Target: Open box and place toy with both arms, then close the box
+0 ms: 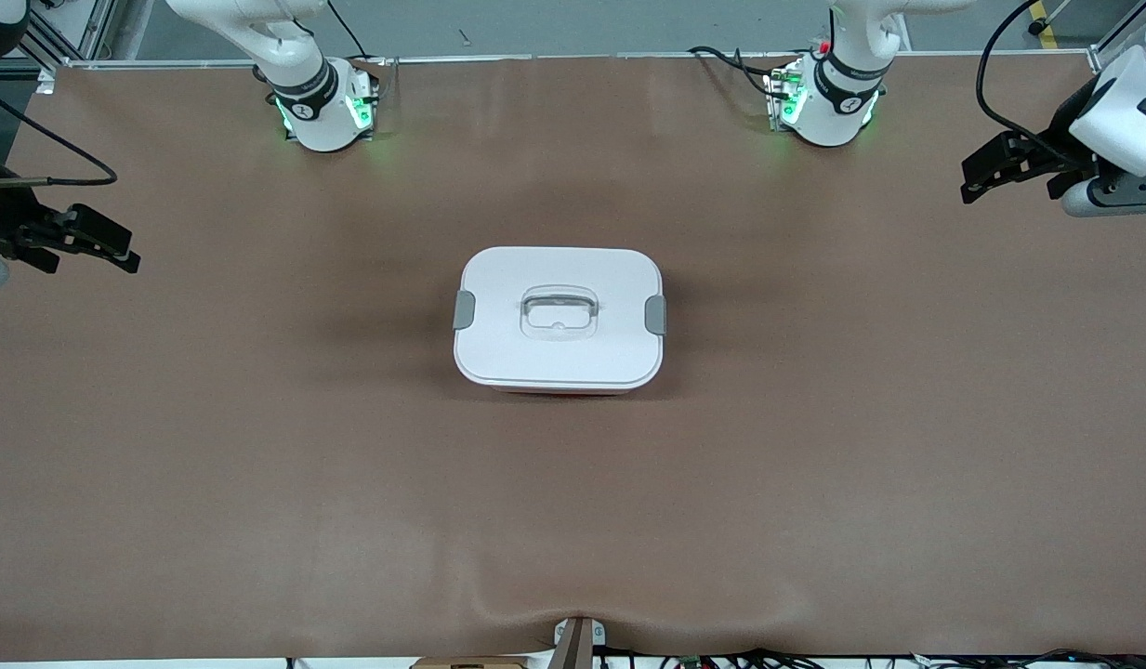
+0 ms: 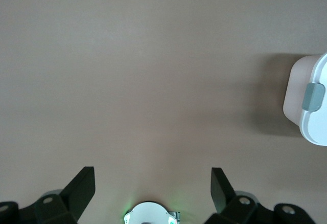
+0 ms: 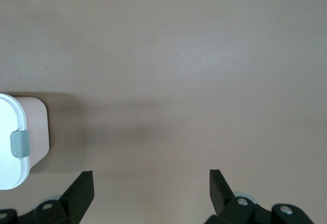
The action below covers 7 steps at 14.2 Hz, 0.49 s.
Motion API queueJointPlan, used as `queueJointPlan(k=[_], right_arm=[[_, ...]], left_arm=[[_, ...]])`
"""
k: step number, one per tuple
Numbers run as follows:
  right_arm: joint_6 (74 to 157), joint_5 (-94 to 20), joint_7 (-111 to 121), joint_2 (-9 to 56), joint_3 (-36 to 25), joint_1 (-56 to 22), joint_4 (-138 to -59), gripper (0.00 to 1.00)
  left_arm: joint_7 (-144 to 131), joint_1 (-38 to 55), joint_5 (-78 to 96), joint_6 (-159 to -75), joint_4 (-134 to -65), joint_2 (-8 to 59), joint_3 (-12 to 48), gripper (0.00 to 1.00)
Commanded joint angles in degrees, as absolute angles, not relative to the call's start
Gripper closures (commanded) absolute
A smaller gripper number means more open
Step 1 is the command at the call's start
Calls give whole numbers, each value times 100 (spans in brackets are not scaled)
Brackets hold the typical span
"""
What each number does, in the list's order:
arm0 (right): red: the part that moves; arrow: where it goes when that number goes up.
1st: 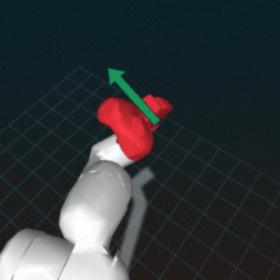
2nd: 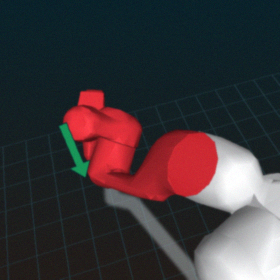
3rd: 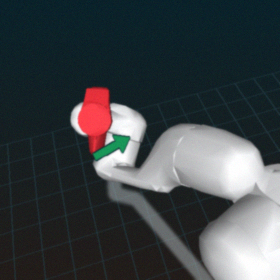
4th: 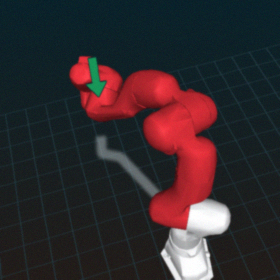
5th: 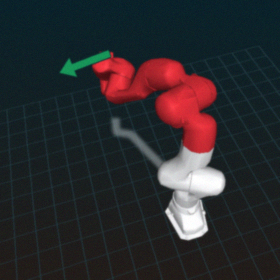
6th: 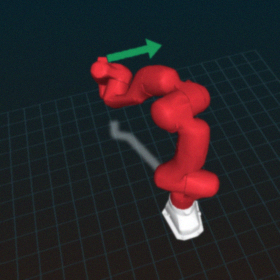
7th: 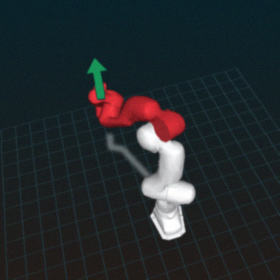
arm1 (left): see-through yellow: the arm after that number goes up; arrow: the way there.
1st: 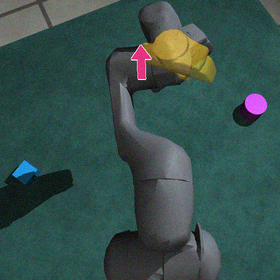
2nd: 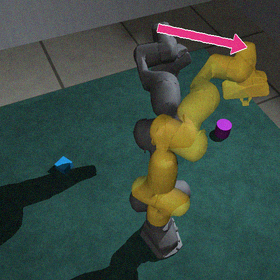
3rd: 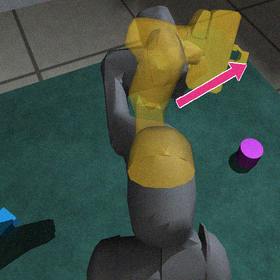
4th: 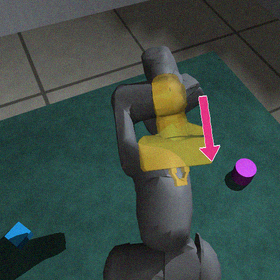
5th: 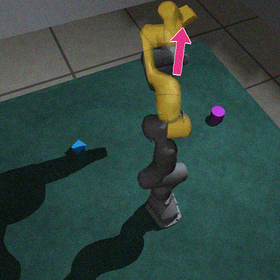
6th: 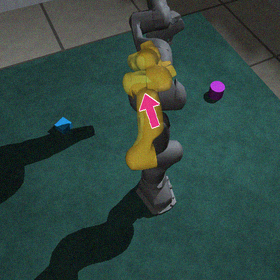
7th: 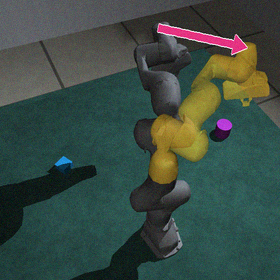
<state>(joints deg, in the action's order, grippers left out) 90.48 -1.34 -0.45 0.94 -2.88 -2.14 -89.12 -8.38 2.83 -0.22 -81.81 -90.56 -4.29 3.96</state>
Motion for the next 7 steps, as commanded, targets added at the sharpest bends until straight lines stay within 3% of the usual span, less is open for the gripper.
queueJointPlan(k=[1, 7], right_arm=[[9088, -246, -17, 62, -290, -167, -8886, 0], [9088, -324, -88, 62, -299, -158, -8886, 0]], left_arm=[[-712, 220, -35, -8218, -8790, -299, 369, 0], [-738, 132, -61, -8200, -8622, -220, 343, 0]])
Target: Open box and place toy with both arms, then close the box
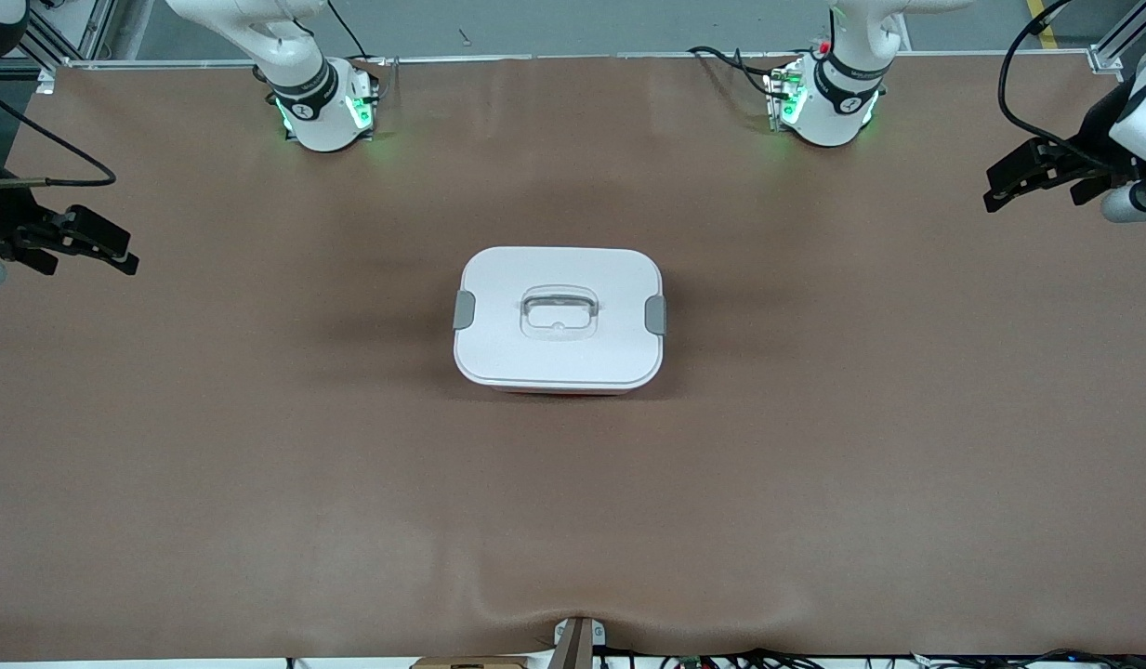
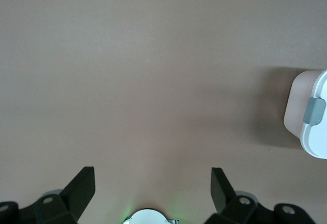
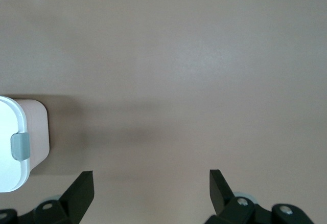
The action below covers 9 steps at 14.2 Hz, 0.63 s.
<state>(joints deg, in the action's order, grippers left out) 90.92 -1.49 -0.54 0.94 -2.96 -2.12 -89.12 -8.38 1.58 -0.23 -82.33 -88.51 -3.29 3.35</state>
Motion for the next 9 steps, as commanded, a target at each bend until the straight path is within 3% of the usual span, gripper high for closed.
queueJointPlan(k=[1, 9], right_arm=[[9088, -325, -53, 62, -308, -141, -8886, 0], [9062, -220, -79, 62, -308, -132, -8859, 0]], left_arm=[[-738, 141, -62, -8191, -8631, -211, 343, 0], [-721, 132, -62, -8174, -8631, -158, 343, 0]])
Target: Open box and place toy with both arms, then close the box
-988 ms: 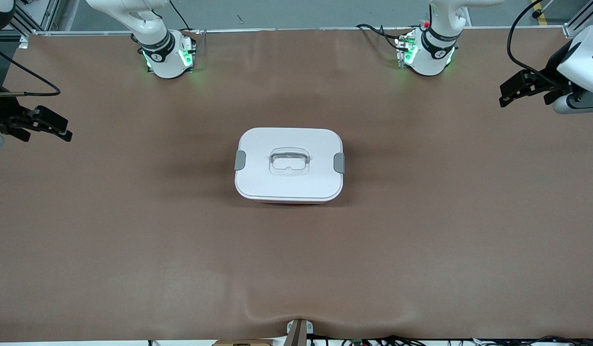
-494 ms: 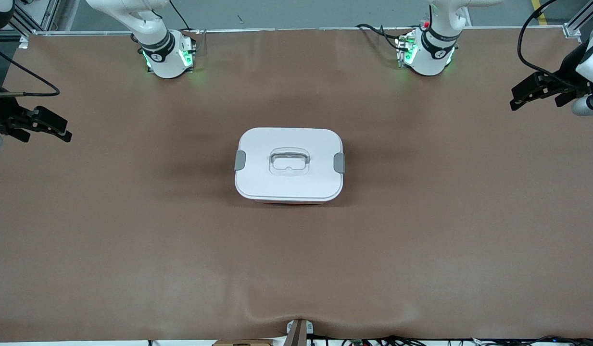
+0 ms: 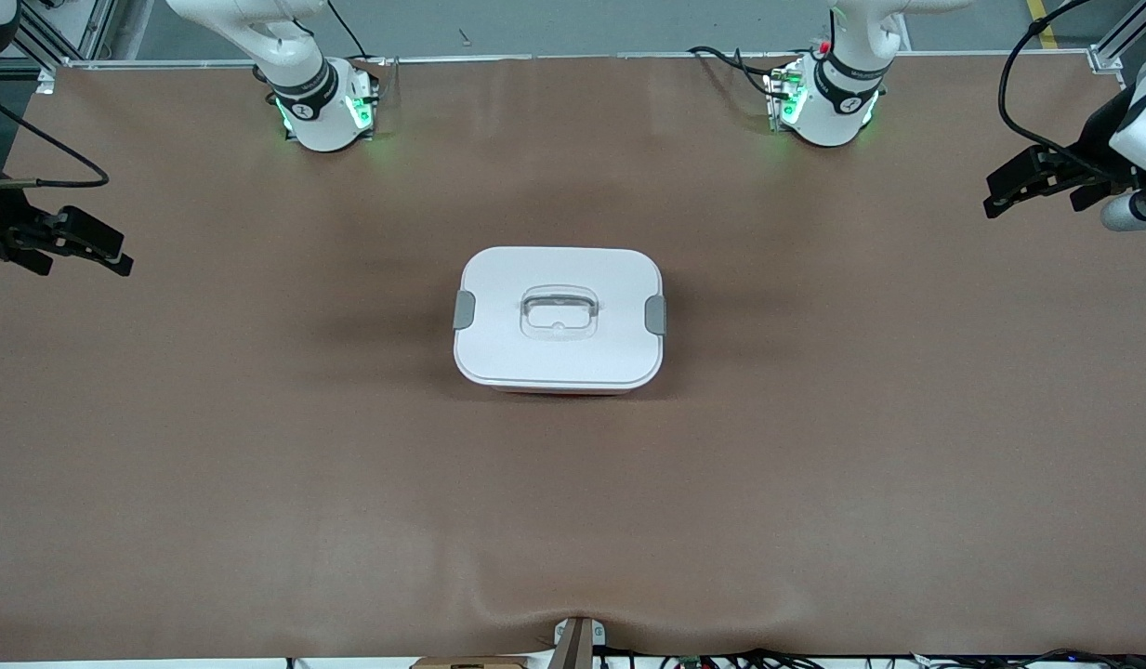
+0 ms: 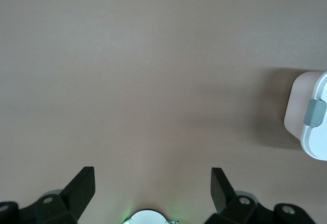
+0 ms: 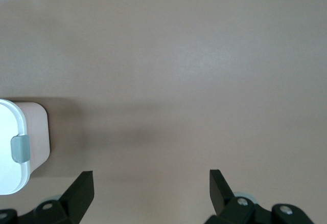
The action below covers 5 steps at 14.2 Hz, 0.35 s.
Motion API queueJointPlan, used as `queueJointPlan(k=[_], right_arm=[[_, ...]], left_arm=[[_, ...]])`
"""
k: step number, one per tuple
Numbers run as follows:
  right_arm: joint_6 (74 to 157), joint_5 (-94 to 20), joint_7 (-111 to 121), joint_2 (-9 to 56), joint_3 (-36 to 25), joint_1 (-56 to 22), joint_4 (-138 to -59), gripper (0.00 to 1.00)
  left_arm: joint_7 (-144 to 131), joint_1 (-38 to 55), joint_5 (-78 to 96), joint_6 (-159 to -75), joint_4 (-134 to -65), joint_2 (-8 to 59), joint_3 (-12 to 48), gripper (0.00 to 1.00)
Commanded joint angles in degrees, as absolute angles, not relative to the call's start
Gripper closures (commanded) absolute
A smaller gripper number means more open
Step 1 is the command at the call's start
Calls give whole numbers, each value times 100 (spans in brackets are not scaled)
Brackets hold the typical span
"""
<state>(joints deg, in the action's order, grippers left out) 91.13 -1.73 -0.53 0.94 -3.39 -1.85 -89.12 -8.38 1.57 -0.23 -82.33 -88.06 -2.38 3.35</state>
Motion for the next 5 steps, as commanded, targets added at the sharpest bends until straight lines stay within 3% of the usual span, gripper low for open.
queueJointPlan(k=[1, 5], right_arm=[[9053, -220, -88, 70, -308, -132, -8807, 0], [9035, -220, -88, 70, -308, -149, -8789, 0]], left_arm=[[-712, 132, -62, -8174, -8631, -158, 343, 0], [-712, 123, -62, -8183, -8622, -158, 343, 0]])
